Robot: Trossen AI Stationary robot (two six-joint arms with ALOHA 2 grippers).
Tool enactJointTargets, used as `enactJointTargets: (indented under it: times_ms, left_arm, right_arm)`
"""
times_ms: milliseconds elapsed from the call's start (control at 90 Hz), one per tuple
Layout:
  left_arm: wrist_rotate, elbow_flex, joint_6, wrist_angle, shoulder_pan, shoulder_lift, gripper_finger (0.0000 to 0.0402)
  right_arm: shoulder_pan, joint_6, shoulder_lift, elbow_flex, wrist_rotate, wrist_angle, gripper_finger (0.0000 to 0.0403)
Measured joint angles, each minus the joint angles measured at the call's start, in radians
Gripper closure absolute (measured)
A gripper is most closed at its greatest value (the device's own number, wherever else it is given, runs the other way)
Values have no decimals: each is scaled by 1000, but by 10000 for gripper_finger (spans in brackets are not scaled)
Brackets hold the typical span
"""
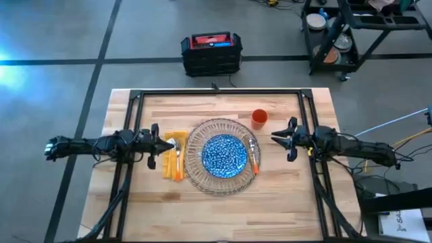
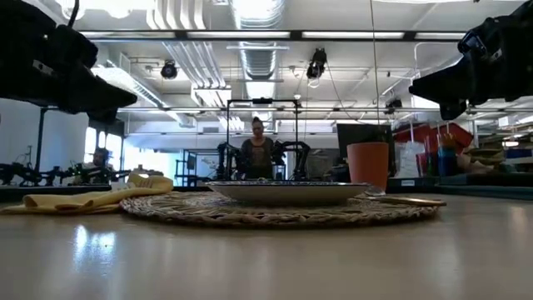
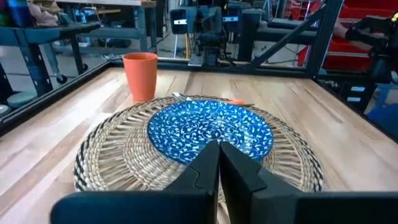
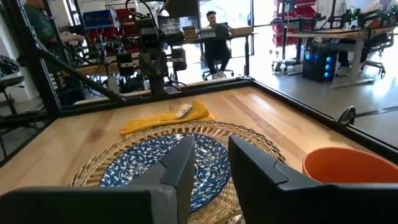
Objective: Set table place
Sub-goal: Return to Home Position
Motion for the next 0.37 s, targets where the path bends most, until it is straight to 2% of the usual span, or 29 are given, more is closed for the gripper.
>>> enactJointTargets:
  times_ms: [367]
  left_arm:
    - [0,0,0,1,0,42,402]
  right_arm:
    - [0,0,0,0,0,0,332]
